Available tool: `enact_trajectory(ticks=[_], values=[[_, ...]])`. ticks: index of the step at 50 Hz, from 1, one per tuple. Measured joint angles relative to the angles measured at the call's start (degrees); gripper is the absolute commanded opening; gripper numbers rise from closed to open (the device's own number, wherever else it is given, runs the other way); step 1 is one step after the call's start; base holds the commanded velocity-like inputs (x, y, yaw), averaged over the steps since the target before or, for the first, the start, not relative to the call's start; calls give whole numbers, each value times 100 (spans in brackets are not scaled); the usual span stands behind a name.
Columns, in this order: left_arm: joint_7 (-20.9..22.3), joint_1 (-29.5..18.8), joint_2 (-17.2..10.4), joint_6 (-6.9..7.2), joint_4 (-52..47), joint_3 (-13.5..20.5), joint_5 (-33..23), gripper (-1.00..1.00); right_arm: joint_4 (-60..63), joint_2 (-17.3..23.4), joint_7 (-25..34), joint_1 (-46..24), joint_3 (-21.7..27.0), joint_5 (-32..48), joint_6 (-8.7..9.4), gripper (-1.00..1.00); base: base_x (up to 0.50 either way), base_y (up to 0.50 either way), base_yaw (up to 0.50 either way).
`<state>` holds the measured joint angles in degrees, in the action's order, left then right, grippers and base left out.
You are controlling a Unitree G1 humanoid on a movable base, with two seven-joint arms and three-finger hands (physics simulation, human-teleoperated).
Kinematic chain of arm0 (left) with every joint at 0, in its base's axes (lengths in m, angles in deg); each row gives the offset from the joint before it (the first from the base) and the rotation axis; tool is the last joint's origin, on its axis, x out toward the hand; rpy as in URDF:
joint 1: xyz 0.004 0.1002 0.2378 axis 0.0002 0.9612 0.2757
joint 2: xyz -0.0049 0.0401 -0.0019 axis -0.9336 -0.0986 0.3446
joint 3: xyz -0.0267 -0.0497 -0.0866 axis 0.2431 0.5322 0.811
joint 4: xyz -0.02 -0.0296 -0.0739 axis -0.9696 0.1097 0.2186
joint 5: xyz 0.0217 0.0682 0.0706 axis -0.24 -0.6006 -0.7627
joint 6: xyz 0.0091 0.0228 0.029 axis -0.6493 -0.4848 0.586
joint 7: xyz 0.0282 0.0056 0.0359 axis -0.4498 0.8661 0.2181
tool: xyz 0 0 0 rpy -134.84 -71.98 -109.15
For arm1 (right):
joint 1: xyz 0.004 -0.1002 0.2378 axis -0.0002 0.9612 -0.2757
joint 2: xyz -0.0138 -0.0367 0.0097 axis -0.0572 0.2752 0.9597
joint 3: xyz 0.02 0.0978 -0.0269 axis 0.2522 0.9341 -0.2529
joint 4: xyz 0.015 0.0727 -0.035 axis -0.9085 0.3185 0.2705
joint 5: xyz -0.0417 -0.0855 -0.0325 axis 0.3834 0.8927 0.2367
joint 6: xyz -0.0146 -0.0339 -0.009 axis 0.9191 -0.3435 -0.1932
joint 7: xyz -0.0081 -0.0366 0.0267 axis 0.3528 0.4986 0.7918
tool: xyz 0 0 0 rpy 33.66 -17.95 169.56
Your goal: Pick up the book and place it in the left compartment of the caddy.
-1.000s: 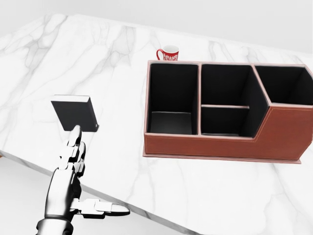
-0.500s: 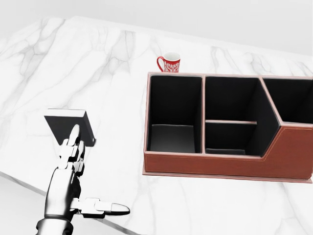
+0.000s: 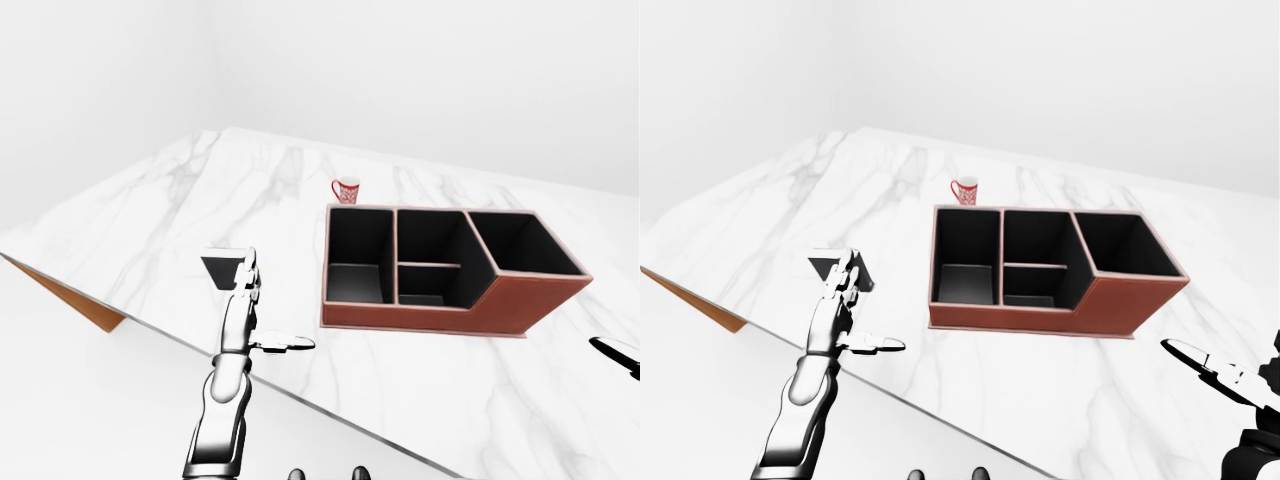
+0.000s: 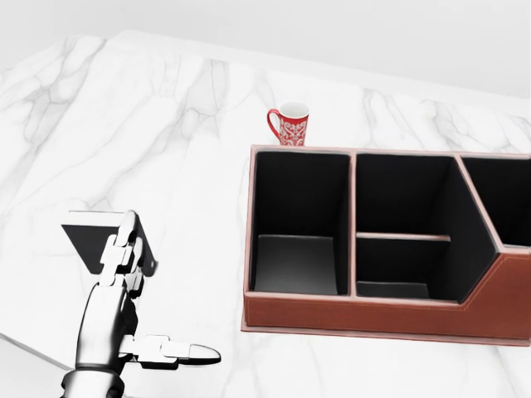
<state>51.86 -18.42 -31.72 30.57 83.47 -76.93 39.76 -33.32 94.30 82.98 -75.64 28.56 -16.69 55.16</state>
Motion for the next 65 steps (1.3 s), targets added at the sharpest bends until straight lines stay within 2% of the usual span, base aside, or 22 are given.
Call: enact_trajectory(ticks=[20, 42, 65], values=[[9, 60, 11, 38, -145, -15, 29, 100, 21, -11, 12, 6, 13, 0, 0, 100, 18, 8, 0], [19, 3, 5, -11, -27, -2, 52, 100, -9, 5, -4, -6, 2, -3, 0, 100, 18, 7, 0], [-167, 89, 28, -11, -431, 78, 118, 100, 133, -27, 61, 19, 53, -130, 0, 100, 0, 0, 0]])
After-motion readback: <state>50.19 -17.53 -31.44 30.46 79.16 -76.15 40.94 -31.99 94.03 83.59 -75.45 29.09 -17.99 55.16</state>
